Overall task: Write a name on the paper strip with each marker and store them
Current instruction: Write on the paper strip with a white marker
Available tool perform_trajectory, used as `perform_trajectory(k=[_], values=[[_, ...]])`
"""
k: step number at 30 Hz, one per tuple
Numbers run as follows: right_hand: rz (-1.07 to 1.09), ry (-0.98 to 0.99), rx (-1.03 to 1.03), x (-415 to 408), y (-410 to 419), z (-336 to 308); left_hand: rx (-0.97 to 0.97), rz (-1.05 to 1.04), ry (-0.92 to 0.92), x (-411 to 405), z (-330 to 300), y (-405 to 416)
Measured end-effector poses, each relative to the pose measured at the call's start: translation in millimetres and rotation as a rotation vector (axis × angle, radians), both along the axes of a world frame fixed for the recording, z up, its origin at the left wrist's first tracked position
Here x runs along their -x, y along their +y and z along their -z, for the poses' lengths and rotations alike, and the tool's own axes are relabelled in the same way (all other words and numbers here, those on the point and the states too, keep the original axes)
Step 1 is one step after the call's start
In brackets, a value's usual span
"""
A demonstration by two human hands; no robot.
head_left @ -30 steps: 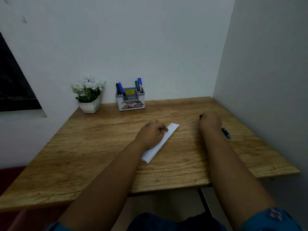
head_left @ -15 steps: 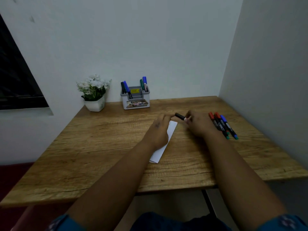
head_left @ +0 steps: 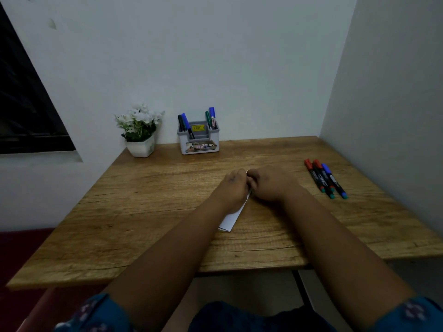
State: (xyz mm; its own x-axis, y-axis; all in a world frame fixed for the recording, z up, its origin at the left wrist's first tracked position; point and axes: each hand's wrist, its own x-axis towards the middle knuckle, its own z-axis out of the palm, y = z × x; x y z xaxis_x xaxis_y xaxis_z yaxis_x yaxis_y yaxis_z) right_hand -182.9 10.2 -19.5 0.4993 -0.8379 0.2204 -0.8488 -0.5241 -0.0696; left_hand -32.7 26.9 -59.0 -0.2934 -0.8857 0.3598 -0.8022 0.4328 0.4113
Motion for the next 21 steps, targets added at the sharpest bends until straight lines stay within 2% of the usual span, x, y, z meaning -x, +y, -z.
perform_trajectory(k=[13,21], values=[[0.056,0.101,0.03,-2.4,0.8,-3.1,-0.083,0.033,-0.038,1.0,-6.3,4.6],[0.11,0.095,-0.049,0.0,0.0,-5.4,-0.108,-0.023,-0.074,3.1,-5.9,1.4]])
